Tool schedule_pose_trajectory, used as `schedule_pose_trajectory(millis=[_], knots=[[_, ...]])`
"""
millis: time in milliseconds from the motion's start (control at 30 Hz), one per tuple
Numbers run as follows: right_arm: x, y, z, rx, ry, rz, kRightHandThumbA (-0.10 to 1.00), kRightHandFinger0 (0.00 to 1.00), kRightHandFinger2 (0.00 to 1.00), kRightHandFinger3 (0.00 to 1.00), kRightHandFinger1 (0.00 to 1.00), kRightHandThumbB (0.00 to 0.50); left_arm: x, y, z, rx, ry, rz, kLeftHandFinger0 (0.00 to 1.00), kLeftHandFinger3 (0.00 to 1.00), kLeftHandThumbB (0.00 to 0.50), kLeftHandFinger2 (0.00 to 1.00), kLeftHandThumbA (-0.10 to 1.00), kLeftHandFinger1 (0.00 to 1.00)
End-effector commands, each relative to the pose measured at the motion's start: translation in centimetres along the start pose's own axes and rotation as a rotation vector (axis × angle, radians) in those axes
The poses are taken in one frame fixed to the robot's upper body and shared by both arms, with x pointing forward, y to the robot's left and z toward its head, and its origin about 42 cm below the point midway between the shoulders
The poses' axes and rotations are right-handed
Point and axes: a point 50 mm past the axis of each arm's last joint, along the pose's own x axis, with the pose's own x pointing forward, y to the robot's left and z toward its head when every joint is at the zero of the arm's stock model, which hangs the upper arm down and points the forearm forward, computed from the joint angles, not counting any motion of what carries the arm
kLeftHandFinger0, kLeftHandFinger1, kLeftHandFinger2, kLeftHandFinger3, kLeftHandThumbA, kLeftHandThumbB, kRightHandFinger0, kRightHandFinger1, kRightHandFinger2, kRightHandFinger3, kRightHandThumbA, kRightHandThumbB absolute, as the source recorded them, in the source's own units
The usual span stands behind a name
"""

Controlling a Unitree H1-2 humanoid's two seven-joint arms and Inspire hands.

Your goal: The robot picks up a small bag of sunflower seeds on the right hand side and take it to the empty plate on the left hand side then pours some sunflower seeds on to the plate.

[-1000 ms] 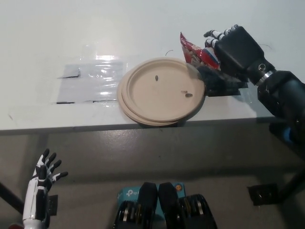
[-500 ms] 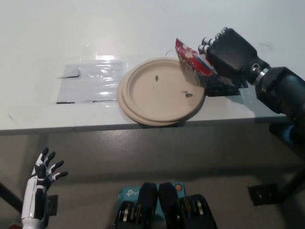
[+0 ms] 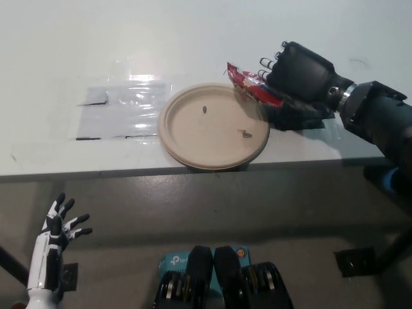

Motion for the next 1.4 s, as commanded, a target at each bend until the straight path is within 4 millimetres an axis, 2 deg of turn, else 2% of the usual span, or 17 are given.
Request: schedule_pose_trajectory(millis=[0,133,267,300,567,667,733,833,900,1033,1133,1200,1233,1267,1300,1333,1367], knots=[[2.2,-3.5,-4.0,-0.157,0.017,-0.106,-0.10,0.00,0.59,0.25,0.13,0.291,0.5,0.4,1.3,0.015,-0.045,-0.017,0.69,1.00,0.000,0.98,1.00,0.78],[2.6,-4.1,-4.7,-0.150,0.024,-0.103,-0.10,0.00,0.61,0.40,0.16,0.297,0.7,0.3,1.4,0.019,-0.047,-0.022,0.68,1.00,0.000,0.97,1.00,0.77],[3.0,-4.7,-5.1,-0.192,0.015,-0.109,-0.10,0.00,0.56,0.43,0.13,0.304,0.7,0.3,1.4,0.023,-0.048,-0.024,0.67,1.00,0.000,0.96,1.00,0.75],[3.1,-4.8,-5.1,-0.213,0.012,-0.107,-0.08,0.00,0.55,0.42,0.10,0.312,0.6,0.3,1.4,0.022,-0.048,-0.024,0.67,1.00,0.000,0.95,1.00,0.75],[3.6,-5.0,-4.9,-0.239,-0.003,-0.082,-0.08,0.00,0.48,0.35,0.07,0.321,0.7,0.5,1.5,0.029,-0.055,-0.024,0.66,1.00,0.000,0.93,1.00,0.73],[3.7,-5.1,-5.1,-0.238,-0.012,-0.080,-0.10,0.00,0.40,0.29,0.00,0.319,0.7,0.5,1.5,0.023,-0.051,-0.025,0.65,1.00,0.000,0.92,1.00,0.72],[3.8,-5.2,-5.1,-0.283,-0.029,-0.074,-0.10,0.00,0.36,0.26,0.00,0.325,0.7,0.5,1.5,0.024,-0.052,-0.027,0.65,1.00,0.000,0.92,1.00,0.72],[4.1,-5.4,-4.9,-0.325,-0.050,-0.063,0.01,0.00,0.32,0.22,0.00,0.368,0.6,0.6,1.5,0.032,-0.053,-0.022,0.63,1.00,0.000,0.90,1.00,0.71],[4.2,-5.3,-4.7,-0.362,-0.073,-0.050,0.07,0.00,0.30,0.20,0.00,0.360,0.6,0.6,1.5,0.034,-0.055,-0.024,0.62,1.00,0.000,0.88,1.00,0.71],[4.3,-5.2,-4.3,-0.370,-0.124,-0.038,-0.05,0.00,0.29,0.17,0.00,0.331,0.5,0.6,1.6,0.033,-0.049,-0.024,0.62,1.00,0.000,0.88,1.00,0.71],[4.6,-5.4,-4.0,-0.387,-0.165,-0.027,-0.09,0.00,0.27,0.10,0.00,0.309,0.6,0.8,1.6,0.036,-0.052,-0.022,0.61,1.00,0.000,0.87,1.00,0.70],[4.6,-5.4,-4.0,-0.393,-0.162,-0.036,-0.04,0.00,0.23,0.04,0.00,0.287,0.7,0.7,1.6,0.033,-0.056,-0.022,0.60,1.00,0.000,0.87,1.00,0.69],[4.6,-5.3,-3.9,-0.409,-0.172,-0.030,0.04,0.00,0.20,0.03,0.00,0.356,0.7,0.7,1.7,0.033,-0.054,-0.021,0.60,1.00,0.000,0.87,1.00,0.69],[4.6,-5.2,-3.7,-0.429,-0.189,-0.027,0.10,0.00,0.19,0.03,0.00,0.368,0.7,0.8,1.7,0.032,-0.051,-0.021,0.60,1.00,0.000,0.86,1.00,0.69],[4.5,-5.1,-3.6,-0.417,-0.185,-0.020,0.06,0.00,0.20,0.02,0.00,0.339,0.6,0.8,1.7,0.034,-0.052,-0.021,0.60,1.00,0.000,0.86,1.00,0.69],[4.5,-4.9,-3.3,-0.386,-0.163,-0.006,0.10,0.00,0.21,0.00,0.00,0.312,0.7,0.8,1.7,0.037,-0.055,-0.019,0.59,1.00,0.000,0.85,1.00,0.68],[4.5,-4.8,-3.2,-0.389,-0.162,-0.015,0.18,0.00,0.20,0.00,0.00,0.310,0.7,0.9,1.7,0.040,-0.058,-0.020,0.58,1.00,0.000,0.84,1.00,0.67]])
